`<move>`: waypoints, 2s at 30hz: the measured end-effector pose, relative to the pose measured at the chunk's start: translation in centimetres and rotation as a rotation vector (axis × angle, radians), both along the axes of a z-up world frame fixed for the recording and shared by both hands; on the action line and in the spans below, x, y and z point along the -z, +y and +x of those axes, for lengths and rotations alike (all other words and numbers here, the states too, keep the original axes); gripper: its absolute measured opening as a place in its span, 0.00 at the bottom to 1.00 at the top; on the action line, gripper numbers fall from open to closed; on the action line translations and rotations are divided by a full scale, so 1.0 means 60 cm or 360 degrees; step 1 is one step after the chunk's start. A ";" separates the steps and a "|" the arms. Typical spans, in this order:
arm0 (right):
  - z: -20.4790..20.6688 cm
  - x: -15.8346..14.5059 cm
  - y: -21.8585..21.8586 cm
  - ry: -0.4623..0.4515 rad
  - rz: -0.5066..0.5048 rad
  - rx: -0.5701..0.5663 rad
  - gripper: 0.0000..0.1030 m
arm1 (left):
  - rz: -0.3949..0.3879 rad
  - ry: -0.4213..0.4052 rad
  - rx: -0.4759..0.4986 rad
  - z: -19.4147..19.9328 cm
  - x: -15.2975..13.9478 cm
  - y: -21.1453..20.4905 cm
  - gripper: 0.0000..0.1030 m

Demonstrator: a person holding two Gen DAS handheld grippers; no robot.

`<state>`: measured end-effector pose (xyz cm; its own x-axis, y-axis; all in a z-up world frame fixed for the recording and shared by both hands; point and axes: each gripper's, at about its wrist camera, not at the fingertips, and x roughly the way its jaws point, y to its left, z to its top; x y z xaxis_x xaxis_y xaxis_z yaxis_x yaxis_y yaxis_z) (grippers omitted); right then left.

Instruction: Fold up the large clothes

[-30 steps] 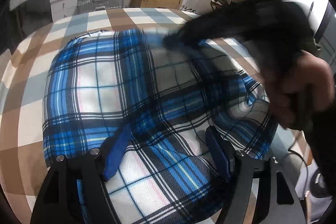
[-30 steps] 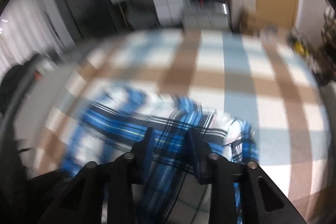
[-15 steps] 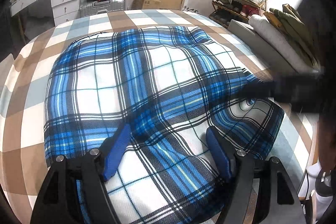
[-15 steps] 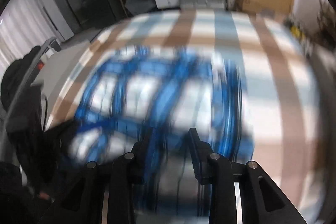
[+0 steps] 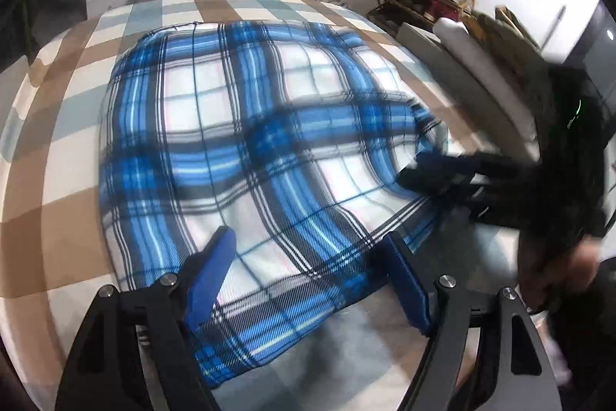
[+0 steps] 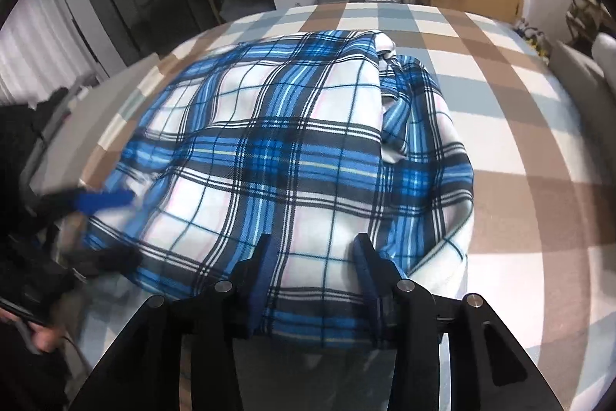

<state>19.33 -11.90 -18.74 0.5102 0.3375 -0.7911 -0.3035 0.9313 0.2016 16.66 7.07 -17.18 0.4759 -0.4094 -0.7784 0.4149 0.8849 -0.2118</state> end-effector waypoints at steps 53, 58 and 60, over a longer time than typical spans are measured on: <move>0.126 -0.047 -0.076 0.0003 0.0210 -0.0002 0.64 | 0.0472 0.0074 -0.0337 0.157 -0.049 0.063 0.73; 0.144 -0.042 -0.121 0.0131 0.0256 0.0042 0.78 | 0.0105 0.0354 -0.0472 0.158 -0.030 0.152 0.76; 0.169 -0.023 -0.124 0.0265 0.0304 0.0054 0.78 | -0.0050 0.0379 -0.0456 0.160 -0.023 0.167 0.77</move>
